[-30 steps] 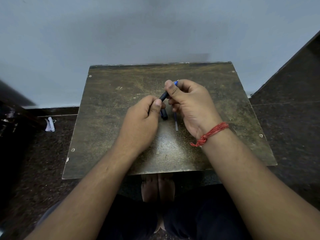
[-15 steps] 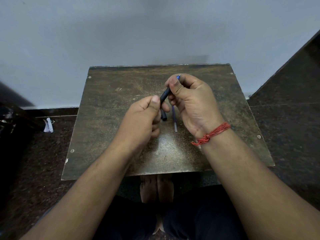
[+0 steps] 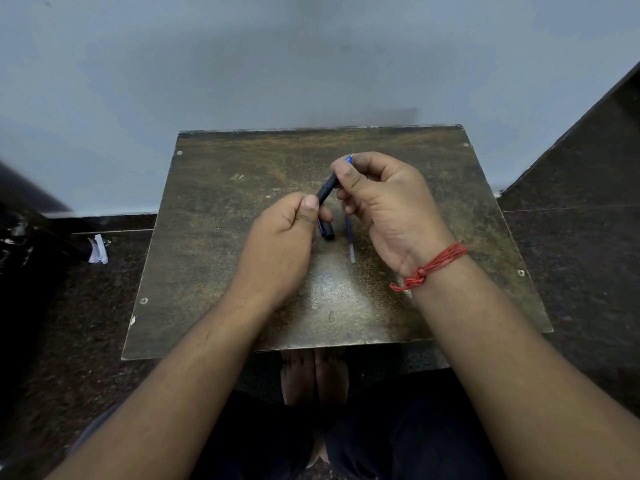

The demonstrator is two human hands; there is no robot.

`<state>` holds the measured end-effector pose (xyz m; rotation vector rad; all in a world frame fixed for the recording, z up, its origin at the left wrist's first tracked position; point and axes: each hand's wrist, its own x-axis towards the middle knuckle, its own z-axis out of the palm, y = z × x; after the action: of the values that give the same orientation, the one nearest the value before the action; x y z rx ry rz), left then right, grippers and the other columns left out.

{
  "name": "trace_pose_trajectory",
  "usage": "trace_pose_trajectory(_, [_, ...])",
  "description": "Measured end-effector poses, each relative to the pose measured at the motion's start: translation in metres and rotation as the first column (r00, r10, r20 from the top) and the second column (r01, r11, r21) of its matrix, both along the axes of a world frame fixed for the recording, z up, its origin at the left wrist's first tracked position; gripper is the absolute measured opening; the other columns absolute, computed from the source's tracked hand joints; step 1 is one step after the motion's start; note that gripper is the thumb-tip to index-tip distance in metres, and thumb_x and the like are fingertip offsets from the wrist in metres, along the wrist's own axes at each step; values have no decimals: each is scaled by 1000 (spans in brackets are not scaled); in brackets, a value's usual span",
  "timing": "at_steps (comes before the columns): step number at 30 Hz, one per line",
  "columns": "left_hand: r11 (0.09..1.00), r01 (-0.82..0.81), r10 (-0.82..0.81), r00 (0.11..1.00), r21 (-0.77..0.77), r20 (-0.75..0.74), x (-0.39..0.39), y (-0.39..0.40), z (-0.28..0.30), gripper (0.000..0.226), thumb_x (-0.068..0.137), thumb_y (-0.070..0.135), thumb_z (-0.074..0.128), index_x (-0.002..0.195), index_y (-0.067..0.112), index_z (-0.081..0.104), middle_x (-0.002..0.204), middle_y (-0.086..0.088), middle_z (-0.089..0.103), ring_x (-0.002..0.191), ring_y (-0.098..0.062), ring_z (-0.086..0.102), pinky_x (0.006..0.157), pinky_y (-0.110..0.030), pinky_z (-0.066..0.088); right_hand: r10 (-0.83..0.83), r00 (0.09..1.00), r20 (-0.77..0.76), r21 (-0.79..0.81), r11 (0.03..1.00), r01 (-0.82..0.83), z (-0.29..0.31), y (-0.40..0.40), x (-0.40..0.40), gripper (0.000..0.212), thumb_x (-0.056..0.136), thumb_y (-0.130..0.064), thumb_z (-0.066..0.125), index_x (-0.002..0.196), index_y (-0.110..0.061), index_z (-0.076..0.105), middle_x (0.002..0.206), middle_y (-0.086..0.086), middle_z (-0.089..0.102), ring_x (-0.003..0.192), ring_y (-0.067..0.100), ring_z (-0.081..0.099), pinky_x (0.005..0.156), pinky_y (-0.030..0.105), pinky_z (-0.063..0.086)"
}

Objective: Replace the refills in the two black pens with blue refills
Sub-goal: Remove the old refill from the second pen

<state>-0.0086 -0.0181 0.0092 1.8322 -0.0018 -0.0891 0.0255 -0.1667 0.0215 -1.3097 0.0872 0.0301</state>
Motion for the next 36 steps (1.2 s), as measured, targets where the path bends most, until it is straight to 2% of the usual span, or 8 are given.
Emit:
trace_pose_trajectory(3, [1000,-5,5,1000,-3,-6,1,0,-1,39,95,51,41,86,25,69,54,15,44,52,-7,38,58,-32,32,48,999,0,38,998,-48,2,-2,-1,15,94,0,60,101,-6,71,91,9,72,82,15,62,63,23,47])
trace_pose_trajectory(6, [1000,-15,15,1000,-22,-9,0,0,-1,38,94,51,41,86,25,69,55,13,42,53,-10,37,61,-33,31,-11,1000,-20,47,999,12,1,-2,0,14,91,-4,64,104,-7,70,98,10,73,84,18,64,63,25,48])
trace_pose_trajectory(11, [1000,-6,6,1000,3,0,0,2,-1,38,96,51,41,88,27,69,56,13,44,53,-8,38,60,-34,33,-71,997,13,-103,992,72,-2,-1,0,13,81,-26,78,83,-18,67,76,-1,65,72,14,59,57,27,46])
trace_pose_trajectory(14, [1000,3,-3,1000,13,-4,0,1,-1,38,96,51,40,88,28,68,54,17,45,53,-7,39,57,-32,32,-56,998,9,-110,992,57,-3,0,0,11,82,-20,78,83,-18,67,75,-2,65,68,11,58,55,26,45])
trace_pose_trajectory(18, [1000,2,-2,1000,-1,-14,1,2,-3,37,95,51,41,88,28,69,53,17,45,52,-5,38,56,-32,30,-14,1000,-13,-70,997,13,0,-1,0,5,86,-11,72,91,-14,72,84,2,69,76,15,59,57,25,43])
trace_pose_trajectory(25, [999,42,-42,999,1,-13,2,2,-3,36,96,51,43,91,27,69,53,20,48,53,-4,40,59,-33,32,-40,999,-26,-51,998,39,4,-4,-1,19,89,-4,62,91,-15,77,89,0,73,83,17,59,61,27,41])
trace_pose_trajectory(31, [999,41,-41,999,-19,-16,2,3,-4,38,95,51,42,92,24,69,52,19,47,53,-5,38,58,-33,30,31,998,-59,48,998,-29,8,-5,-3,30,87,8,54,108,-5,70,99,10,75,89,17,65,63,24,47])
trace_pose_trajectory(36, [999,39,-39,999,-24,-9,2,2,-4,37,95,50,42,90,24,69,52,17,46,54,-6,38,58,-33,30,-3,996,-92,51,999,7,6,-2,-3,5,90,-12,69,91,-14,65,85,4,67,76,15,61,59,25,44])
